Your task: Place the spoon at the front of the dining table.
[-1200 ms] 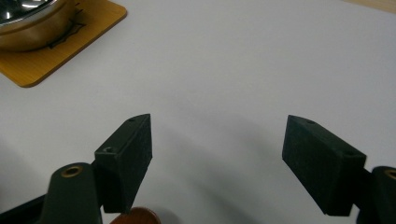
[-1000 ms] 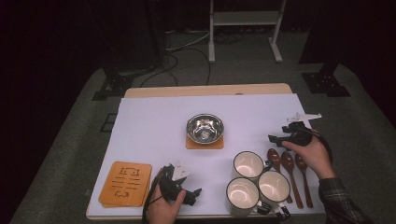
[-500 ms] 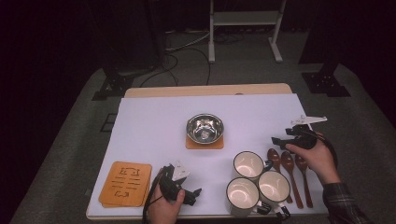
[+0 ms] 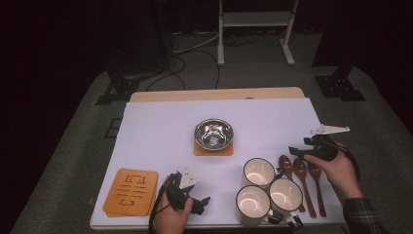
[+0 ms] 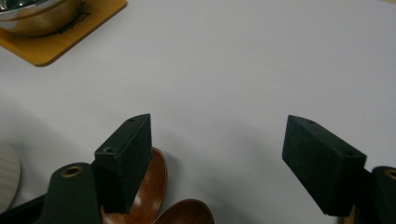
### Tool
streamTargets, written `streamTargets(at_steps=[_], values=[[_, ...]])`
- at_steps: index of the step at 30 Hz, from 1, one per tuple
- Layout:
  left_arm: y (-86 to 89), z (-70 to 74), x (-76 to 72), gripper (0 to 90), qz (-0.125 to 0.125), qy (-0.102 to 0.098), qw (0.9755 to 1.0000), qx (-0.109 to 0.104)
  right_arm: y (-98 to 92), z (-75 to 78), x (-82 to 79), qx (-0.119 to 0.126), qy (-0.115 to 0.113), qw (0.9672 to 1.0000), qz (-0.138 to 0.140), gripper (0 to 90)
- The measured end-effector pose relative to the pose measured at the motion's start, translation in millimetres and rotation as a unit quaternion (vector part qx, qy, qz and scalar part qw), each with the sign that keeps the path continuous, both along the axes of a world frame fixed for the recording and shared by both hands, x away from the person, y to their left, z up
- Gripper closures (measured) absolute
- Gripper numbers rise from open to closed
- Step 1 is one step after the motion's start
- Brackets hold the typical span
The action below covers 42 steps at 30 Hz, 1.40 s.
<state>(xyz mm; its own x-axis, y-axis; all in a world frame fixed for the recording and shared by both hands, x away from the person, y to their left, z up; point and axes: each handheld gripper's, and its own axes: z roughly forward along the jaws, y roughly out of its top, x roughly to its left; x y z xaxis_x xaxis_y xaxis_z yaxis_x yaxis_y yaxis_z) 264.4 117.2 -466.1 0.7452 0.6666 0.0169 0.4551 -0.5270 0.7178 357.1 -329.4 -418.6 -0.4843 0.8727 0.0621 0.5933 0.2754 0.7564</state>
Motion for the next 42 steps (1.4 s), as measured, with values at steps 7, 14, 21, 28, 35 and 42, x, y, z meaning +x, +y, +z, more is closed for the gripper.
streamTargets(at_steps=[7,14,21,28,35,42], values=[[0.0,0.0,-0.1,0.0,0.000,0.000,1.0000,0.000,-4.0,-1.1,-6.1,-0.001,0.000,1.0000,-0.003,23.0],[0.0,0.0,-0.1,0.0,0.000,0.000,1.0000,0.000,-6.5,-1.7,-10.5,0.000,0.002,1.0000,-0.006,23.0],[0.0,0.0,-0.1,0.0,0.000,0.000,1.0000,0.000,-9.3,-1.4,-16.2,-0.002,0.001,1.0000,-0.006,23.0],[-0.1,0.0,-0.2,0.0,0.000,0.000,1.0000,0.000,-11.8,-1.3,-23.2,-0.002,-0.001,1.0000,-0.006,22.5],[-0.2,-0.1,-0.3,0.0,0.001,0.000,1.0000,-0.001,-14.3,-2.0,-29.5,-0.002,-0.001,1.0000,-0.007,22.5],[-0.2,-0.1,-0.3,0.0,0.001,0.000,1.0000,-0.001,-16.8,-1.6,-36.6,-0.001,-0.001,1.0000,-0.009,22.5]])
